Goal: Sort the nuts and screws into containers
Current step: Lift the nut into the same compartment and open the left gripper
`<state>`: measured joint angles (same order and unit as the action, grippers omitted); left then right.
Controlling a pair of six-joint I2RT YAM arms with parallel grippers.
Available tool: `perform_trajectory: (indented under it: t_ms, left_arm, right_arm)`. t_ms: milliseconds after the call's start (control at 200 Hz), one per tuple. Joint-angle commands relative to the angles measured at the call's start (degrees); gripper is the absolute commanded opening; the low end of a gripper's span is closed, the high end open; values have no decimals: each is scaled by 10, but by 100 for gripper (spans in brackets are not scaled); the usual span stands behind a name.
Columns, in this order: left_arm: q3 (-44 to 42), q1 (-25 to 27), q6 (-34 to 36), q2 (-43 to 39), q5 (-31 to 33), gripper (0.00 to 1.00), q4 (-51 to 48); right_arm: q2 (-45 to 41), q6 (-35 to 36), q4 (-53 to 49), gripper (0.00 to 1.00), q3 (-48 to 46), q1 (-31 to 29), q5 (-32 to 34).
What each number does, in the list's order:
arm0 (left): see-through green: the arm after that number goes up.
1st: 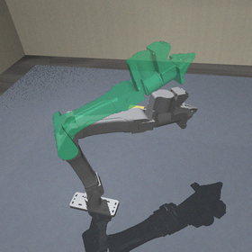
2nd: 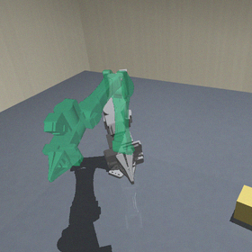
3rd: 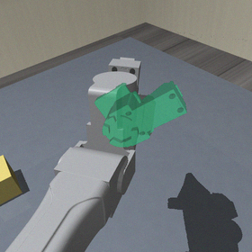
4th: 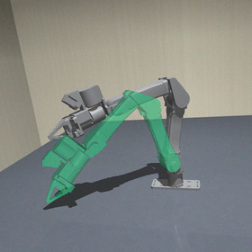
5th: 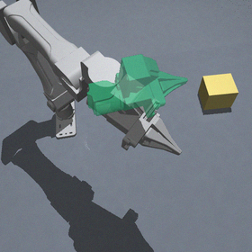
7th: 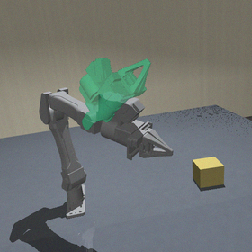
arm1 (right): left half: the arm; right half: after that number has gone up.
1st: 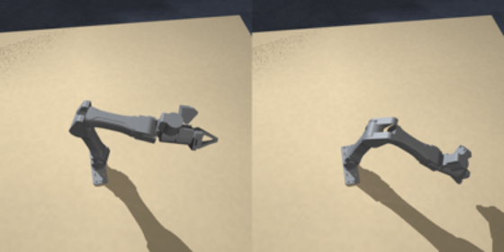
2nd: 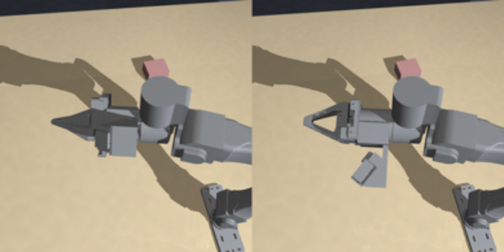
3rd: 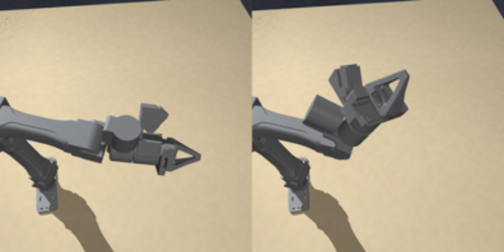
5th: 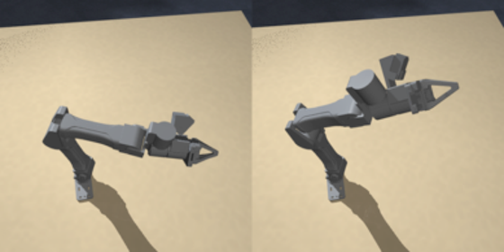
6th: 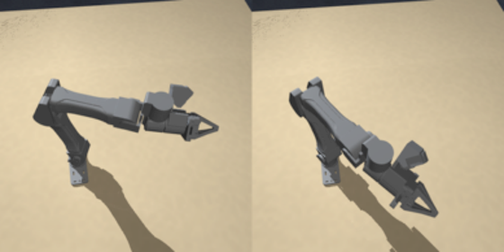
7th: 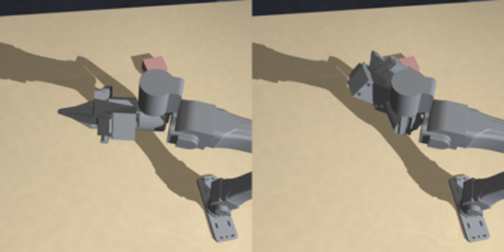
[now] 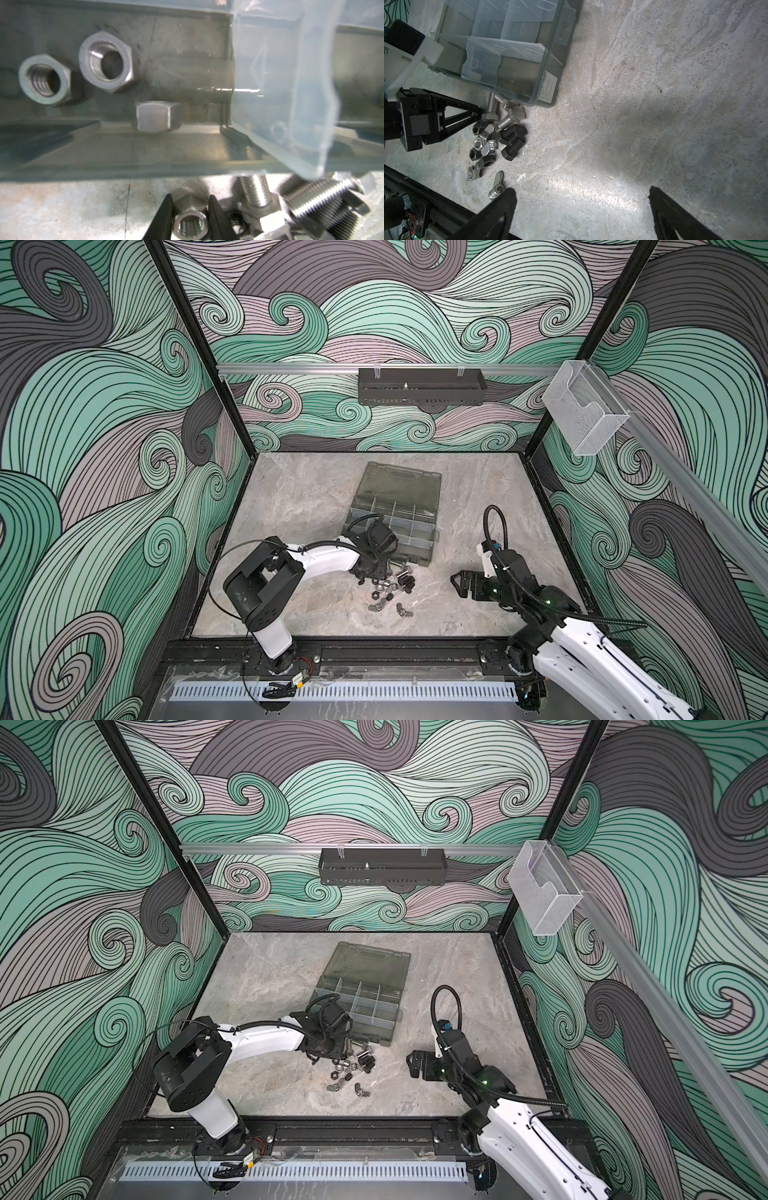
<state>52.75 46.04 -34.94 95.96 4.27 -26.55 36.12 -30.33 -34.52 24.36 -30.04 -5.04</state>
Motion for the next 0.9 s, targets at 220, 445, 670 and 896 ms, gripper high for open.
perform_trajectory:
  t_ms: [220, 445, 670, 896]
  left_arm:
    - [93, -3, 41, -55, 41, 28, -78]
    - [155, -25, 65, -21, 45, 28, -84]
    - [190, -53, 77, 26, 28, 28, -87]
    - [194, -65, 74, 52, 21, 36, -87]
  right_arm:
    - [-2, 0, -3, 99, -6, -4, 5]
    - [-4, 0, -4, 99, -7, -3, 4]
    - [-9, -2, -4, 99, -9, -4, 3]
    - [-8, -2, -4, 99, -8, -3, 3]
